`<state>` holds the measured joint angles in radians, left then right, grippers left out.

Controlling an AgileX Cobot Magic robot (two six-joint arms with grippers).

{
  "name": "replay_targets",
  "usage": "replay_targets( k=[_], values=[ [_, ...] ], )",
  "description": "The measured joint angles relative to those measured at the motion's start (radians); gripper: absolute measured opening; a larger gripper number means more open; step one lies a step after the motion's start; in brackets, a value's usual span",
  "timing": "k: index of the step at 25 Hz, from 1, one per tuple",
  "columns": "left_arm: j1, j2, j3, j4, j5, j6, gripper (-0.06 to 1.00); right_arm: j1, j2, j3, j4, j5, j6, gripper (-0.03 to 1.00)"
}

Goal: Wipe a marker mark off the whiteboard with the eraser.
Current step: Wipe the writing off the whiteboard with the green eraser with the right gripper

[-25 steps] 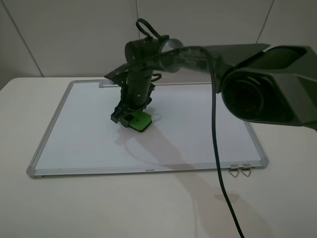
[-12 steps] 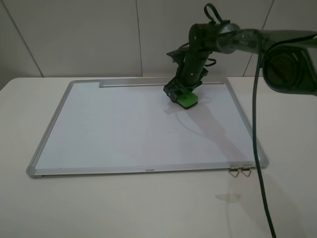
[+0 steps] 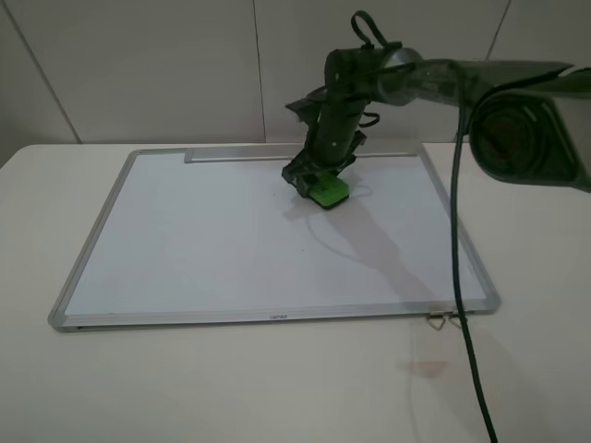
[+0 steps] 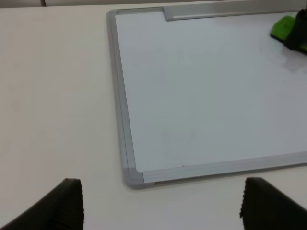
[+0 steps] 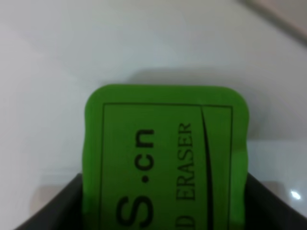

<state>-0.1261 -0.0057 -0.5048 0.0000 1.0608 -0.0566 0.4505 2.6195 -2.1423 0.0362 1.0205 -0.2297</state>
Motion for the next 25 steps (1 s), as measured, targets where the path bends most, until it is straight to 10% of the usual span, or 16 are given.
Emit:
replay_targets(
  k=[9, 25],
  values=[
    [0.0, 0.0, 0.0, 0.0, 0.0, 0.0, 0.69, 0.25, 0.037, -0.092, 0.047, 0.015, -0.088, 0.59],
    [0.0, 0.0, 0.0, 0.0, 0.0, 0.0, 0.69, 0.047, 0.045, -0.108, 0.101, 0.034, -0.098, 0.59]
  ],
)
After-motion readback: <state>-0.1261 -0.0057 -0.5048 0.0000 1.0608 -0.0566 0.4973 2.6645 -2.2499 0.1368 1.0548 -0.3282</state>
